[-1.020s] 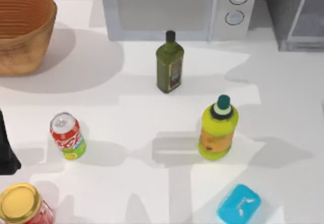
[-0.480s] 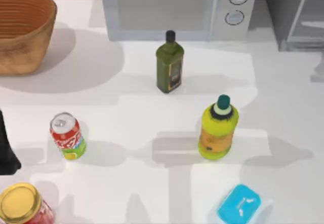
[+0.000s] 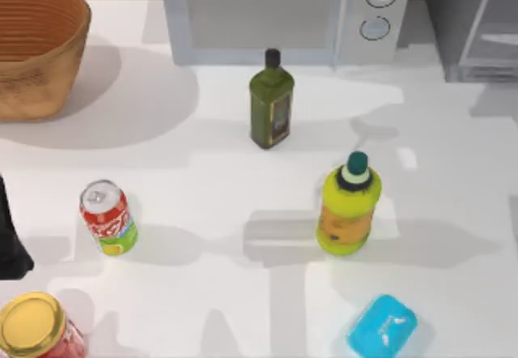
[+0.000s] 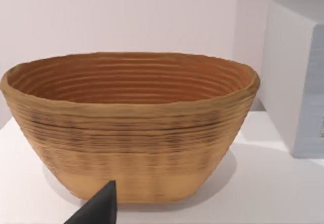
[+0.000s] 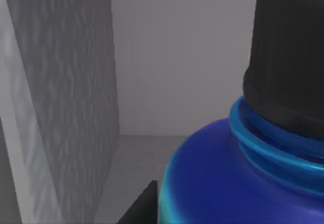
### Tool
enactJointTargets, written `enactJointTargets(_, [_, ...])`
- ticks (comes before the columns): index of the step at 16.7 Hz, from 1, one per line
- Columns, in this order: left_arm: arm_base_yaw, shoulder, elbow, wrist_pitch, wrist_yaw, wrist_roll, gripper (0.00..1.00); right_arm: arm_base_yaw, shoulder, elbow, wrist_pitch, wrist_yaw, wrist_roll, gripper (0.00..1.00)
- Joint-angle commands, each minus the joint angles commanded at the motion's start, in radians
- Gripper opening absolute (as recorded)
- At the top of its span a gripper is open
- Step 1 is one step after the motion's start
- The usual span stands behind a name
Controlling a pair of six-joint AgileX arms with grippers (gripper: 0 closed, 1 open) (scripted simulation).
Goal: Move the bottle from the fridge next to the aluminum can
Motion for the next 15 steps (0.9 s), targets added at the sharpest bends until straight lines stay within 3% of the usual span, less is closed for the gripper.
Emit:
enactJointTargets(5, [0.000,0.000,0.000,0.000,0.000,0.000,1.00,0.321,0.016,0.120,0.026,0.250,0.067,0.00])
enactJointTargets(15, [0.000,0.000,0.000,0.000,0.000,0.000,1.00,1.105,0.252,0.274,0.011,1.019,0.152,0.00])
